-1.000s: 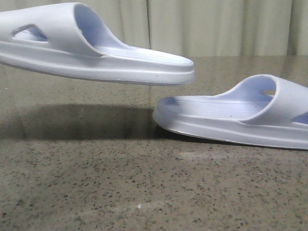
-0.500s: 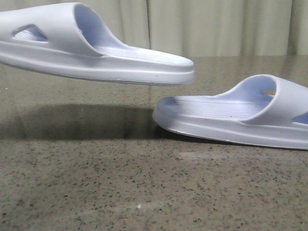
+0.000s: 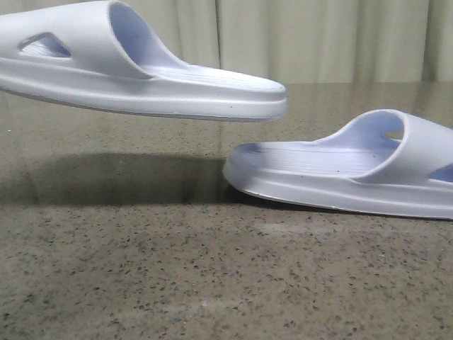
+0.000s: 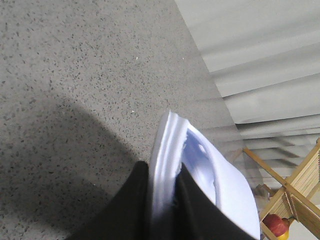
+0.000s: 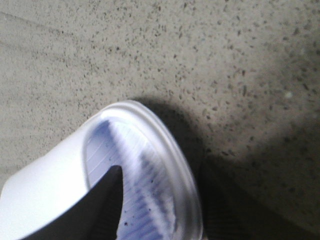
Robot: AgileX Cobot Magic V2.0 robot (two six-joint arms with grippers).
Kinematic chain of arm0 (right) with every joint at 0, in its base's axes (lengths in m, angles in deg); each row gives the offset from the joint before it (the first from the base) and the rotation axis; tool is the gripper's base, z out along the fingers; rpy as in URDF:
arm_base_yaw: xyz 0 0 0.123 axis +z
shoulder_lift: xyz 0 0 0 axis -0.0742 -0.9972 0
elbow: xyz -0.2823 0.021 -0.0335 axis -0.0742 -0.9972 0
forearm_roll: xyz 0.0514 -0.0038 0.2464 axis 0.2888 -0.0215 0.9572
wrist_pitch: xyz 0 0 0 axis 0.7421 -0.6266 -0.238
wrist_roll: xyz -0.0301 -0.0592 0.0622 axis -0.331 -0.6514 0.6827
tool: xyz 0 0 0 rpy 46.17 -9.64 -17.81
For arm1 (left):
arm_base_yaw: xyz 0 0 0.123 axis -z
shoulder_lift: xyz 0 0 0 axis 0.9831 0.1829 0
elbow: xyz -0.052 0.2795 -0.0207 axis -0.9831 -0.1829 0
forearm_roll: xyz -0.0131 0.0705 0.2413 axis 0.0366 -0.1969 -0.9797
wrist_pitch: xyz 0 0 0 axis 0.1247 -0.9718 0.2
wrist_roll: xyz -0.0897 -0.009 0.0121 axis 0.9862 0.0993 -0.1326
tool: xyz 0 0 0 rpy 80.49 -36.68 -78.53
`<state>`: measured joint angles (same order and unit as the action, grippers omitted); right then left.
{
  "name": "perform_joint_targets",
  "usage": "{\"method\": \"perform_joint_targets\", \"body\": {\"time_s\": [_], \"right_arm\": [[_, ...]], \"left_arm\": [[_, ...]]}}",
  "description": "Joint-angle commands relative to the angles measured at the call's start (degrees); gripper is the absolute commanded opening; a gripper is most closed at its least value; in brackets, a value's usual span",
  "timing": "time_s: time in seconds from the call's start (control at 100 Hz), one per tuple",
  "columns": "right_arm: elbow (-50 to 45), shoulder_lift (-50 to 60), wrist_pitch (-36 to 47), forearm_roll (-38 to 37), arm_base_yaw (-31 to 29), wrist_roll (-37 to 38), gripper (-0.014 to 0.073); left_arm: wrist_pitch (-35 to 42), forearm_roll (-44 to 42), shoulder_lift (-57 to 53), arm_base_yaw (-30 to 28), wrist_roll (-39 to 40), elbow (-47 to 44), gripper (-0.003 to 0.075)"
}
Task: Insert blue slippers together front up
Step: 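Lift the other slipper by its heel with the right gripper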
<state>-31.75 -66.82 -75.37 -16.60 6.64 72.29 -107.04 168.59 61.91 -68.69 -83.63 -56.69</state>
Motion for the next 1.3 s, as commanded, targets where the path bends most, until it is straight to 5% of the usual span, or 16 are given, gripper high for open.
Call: {"method": "perform_joint_targets", "body": {"time_s": [0.0,0.54,1.29], "right_arm": [[0.92,-2.72,-0.71,0.18,-0.49,-0.48,0.0294],[0.92,-5.79,1.48,0.3,-0.49,-3.01,-0.0108],[15.47,2.37,15.01,-1.28,-0.49,-3.01,-0.0107]], "left_arm": [[-0.44,2.51,-0.78,0.48,-0.16,1.68,0.0019],[-0.25,2.74,-0.78,0.48,-0.16,1.68,0.0019],[-0.25,2.74,-0.78,0.48,-0.3,1.68,0.0019]]}}
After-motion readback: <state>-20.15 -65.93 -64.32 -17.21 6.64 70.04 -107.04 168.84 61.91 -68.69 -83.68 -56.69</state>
